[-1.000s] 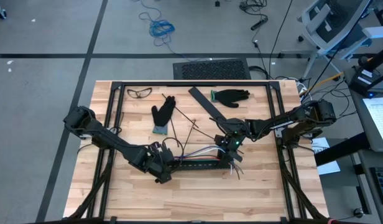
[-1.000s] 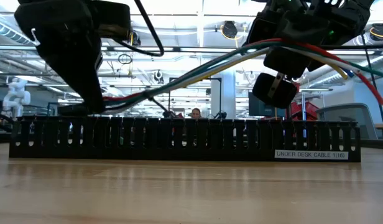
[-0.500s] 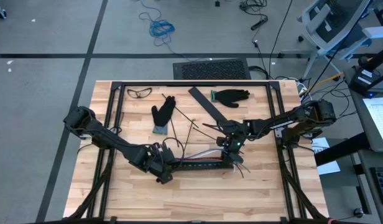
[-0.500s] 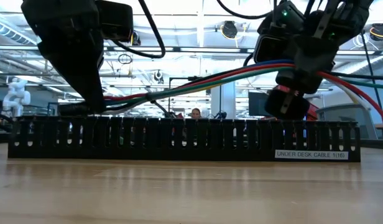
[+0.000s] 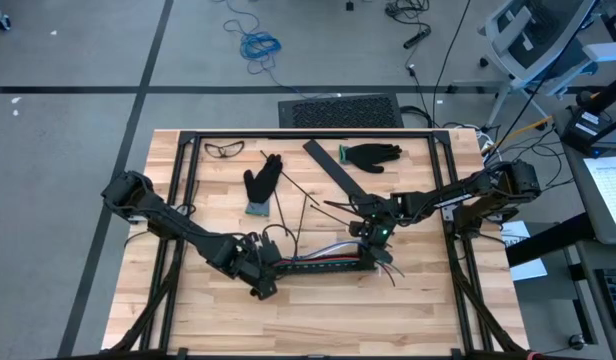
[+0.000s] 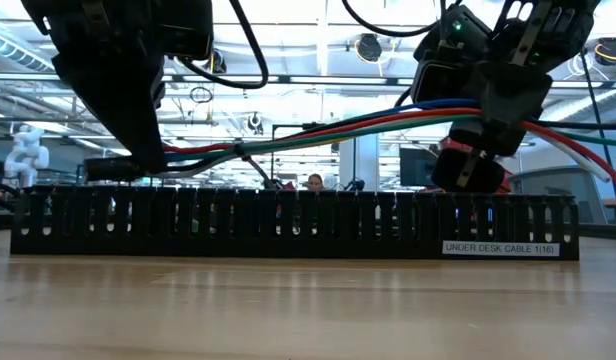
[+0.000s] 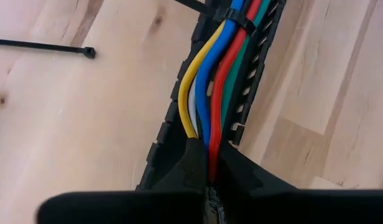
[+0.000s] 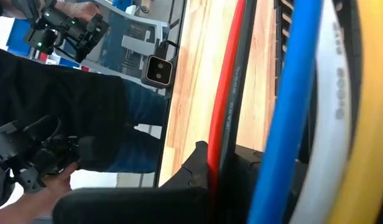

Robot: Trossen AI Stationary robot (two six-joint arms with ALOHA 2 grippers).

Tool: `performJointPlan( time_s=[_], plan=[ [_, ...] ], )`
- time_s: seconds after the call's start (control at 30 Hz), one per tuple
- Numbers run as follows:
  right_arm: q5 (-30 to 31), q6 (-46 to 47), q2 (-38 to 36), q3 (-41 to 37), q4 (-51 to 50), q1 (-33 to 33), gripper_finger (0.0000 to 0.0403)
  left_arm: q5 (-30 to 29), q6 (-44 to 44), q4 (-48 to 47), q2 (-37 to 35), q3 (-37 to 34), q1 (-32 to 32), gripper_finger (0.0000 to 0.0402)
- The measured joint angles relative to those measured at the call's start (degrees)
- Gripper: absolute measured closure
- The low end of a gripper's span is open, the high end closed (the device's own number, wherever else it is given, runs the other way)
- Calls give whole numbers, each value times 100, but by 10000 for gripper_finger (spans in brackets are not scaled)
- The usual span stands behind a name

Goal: Ziptie cables
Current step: Put the ziptied cables in the black cable duct

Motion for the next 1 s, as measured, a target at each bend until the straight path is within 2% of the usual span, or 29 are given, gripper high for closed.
performJointPlan(
  time_s=[0.13,0.27,0.5,1.0],
  plan=[
    [-70,-19,0,-13,-59,2,393,34,-11,-85,0,-21,-4,334],
    [-256,-59,-2,-37,-170,17,392,435,10,-336,4,-41,-25,294],
    [-160,-109,-2,-35,-207,11,392,462,35,-708,2,-28,-15,236],
    [-224,94,-2,-22,-210,32,387,297,2,-638,-15,175,232,224]
  ],
)
